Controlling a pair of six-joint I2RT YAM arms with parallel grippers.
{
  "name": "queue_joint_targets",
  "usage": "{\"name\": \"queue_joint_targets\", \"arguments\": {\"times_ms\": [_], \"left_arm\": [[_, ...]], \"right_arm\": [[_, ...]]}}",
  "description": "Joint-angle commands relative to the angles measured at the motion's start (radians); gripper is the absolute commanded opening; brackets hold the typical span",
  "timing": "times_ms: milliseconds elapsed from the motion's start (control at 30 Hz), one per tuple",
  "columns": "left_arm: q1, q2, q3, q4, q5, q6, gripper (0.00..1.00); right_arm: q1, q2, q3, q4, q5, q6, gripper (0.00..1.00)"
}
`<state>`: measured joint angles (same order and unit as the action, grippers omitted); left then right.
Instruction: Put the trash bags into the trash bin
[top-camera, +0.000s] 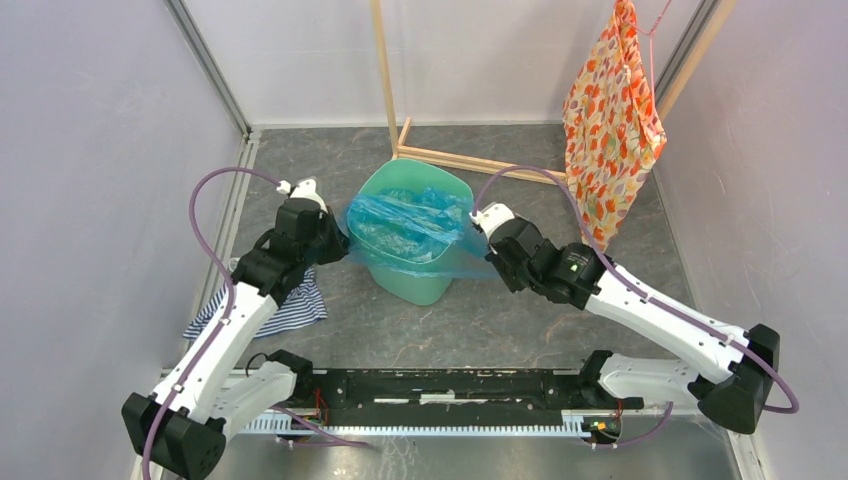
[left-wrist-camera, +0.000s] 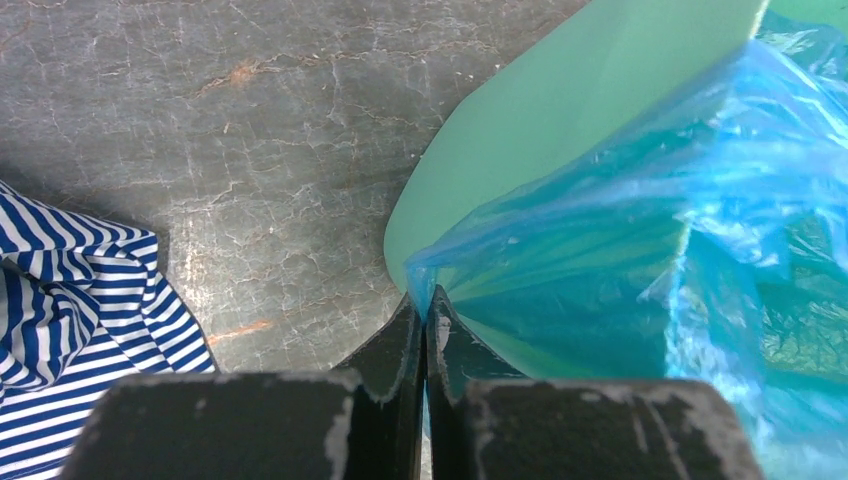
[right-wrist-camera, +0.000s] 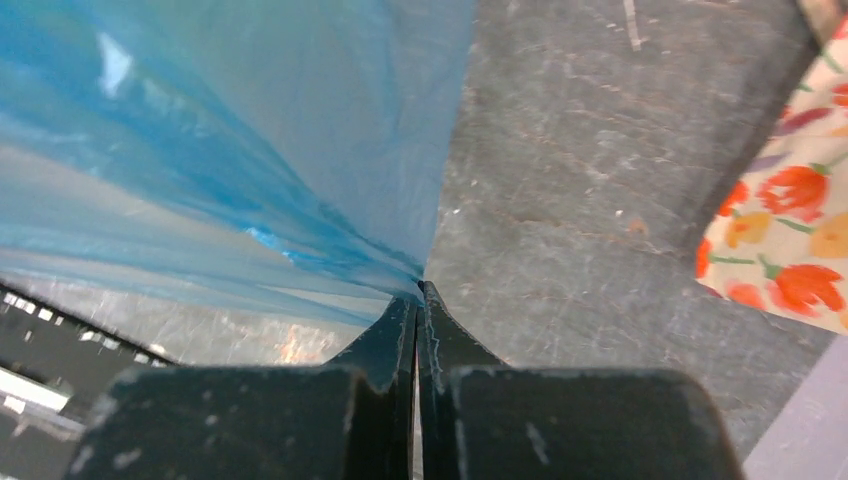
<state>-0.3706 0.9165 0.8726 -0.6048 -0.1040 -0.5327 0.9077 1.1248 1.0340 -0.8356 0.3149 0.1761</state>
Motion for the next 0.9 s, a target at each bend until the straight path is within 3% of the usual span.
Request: {"name": "queue_joint_targets", "arguments": {"times_ms": [0,200,333,433,600,867], "left_arm": [[0.005,0.023,0.047,0.0,-0.026,-0.023,0.06],[0.004,0.045,0.092,0.021,-0.031,-0.015,0.06],[0.004,0.048,0.104,0.028,-0.033,-0.013,0.06],[0.004,0.051,0.103,0.03,-0.032,-0.015,0.06],[0.005,0.051,0.102,0.034,-0.033,-0.015,0.06],[0.005,0.059,0.114,0.035,-0.031,-0.01,0.06]], "right_arm": [[0.002,-0.022,0.025,0.075,0.192,0.044,0.02],[0.002,-0.059,0.1,0.131,0.106,-0.043,0.56],[0.001,-0.083,0.137,0.119,0.056,-0.087,0.71],[0.001,-0.106,0.166,0.118,0.03,-0.108,0.73],[0.002,-0.098,0.261,0.133,-0.064,-0.136,0.63],[0.016,-0.006,0.421,0.134,-0.136,-0.196,0.59]]}}
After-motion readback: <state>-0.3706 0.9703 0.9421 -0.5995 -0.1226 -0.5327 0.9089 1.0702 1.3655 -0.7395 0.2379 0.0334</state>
